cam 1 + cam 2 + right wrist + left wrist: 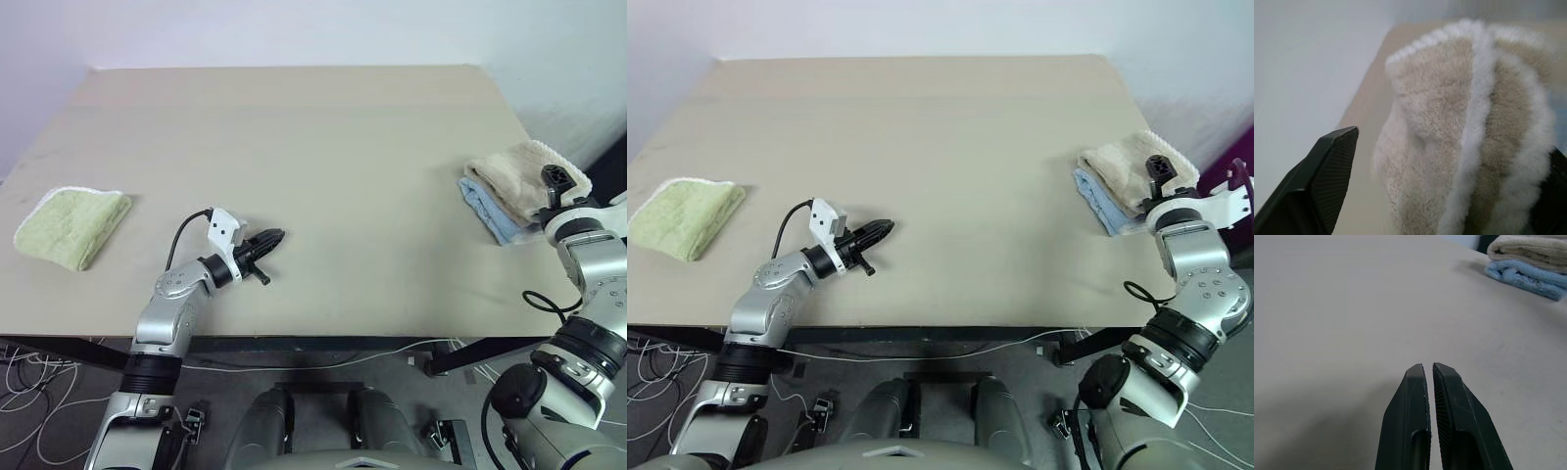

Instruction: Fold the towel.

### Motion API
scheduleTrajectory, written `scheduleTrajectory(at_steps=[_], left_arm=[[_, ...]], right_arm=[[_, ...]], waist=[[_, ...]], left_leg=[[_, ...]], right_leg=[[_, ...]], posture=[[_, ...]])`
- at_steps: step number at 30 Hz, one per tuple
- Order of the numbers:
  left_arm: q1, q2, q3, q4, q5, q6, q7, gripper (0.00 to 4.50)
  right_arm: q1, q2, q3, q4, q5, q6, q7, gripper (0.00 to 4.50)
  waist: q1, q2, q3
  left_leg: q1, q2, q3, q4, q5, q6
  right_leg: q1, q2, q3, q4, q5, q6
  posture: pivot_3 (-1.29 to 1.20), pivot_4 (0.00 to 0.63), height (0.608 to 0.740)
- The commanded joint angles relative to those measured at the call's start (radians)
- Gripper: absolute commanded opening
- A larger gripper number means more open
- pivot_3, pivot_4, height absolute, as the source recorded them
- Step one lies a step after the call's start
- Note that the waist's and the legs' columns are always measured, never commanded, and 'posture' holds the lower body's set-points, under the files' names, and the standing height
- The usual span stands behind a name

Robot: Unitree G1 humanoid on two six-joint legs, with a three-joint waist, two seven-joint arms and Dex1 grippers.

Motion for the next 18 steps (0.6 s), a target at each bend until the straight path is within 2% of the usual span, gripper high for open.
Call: scheduleTrajectory(at_steps=[1, 6, 9, 11, 15, 18], left_arm=[[-0.025, 0.0, -0.001, -0.003, 0.001, -0.014, -0.014, 0.29], [-0.024, 0.008, 0.003, -0.003, 0.005, -0.013, -0.019, 0.29], [-0.019, 0.016, 0.012, -0.008, 0.011, -0.013, -0.01, 0.29], [-0.017, 0.027, 0.021, -0.002, 0.019, -0.019, -0.003, 0.29], [-0.014, 0.044, 0.039, 0.012, 0.049, -0.055, 0.032, 0.29], [-0.009, 0.051, 0.04, 0.015, 0.073, -0.073, 0.059, 0.29]], right_arm=[[-0.003, -0.065, 0.054, -0.061, -0.108, -0.112, 0.053, 4.48], [-0.015, -0.063, 0.098, -0.074, -0.124, -0.124, 0.071, 4.48], [-0.022, -0.073, 0.167, -0.088, -0.156, -0.135, 0.131, 4.48], [-0.015, -0.084, 0.269, -0.118, -0.196, -0.122, 0.209, 4.48], [0.048, -0.119, 0.58, -0.211, -0.341, -0.139, 0.45, 4.48], [0.079, -0.114, 0.712, -0.219, -0.431, -0.203, 0.56, 4.48]], waist=[[-0.001, 0.0, 0.0], [-0.004, 0.0, 0.0], [-0.003, 0.0, 0.0], [-0.004, 0.0, 0.0], [-0.007, 0.001, 0.0], [0.0, 0.0, 0.0]], left_leg=[[0.0, 0.0, 0.0, 0.0, 0.0, 0.0], [0.0, 0.0, 0.0, 0.0, 0.0, 0.0], [0.0, 0.0, 0.0, 0.0, 0.0, 0.0], [0.0, 0.0, 0.0, 0.0, 0.0, 0.0], [0.001, 0.001, 0.0, 0.0, 0.0, 0.0], [0.001, 0.001, -0.001, 0.0, 0.0, 0.0]], right_leg=[[0.0, 0.0, 0.0, 0.0, 0.0, 0.0], [0.0, 0.001, 0.0, 0.0, 0.0, 0.0], [0.0, 0.0, 0.0, 0.0, 0.0, 0.0], [0.0, 0.0, 0.0, 0.0, 0.0, 0.0], [0.0, 0.001, 0.0, 0.0, 0.0, 0.0], [0.0, 0.001, -0.001, 0.0, 0.0, 0.0]], posture=[[0.0, 0.15, 0.74], [0.0, 0.15, 0.74], [0.0, 0.15, 0.74], [0.0, 0.15, 0.74], [0.0, 0.15, 0.74], [0.0, 0.15, 0.74]])
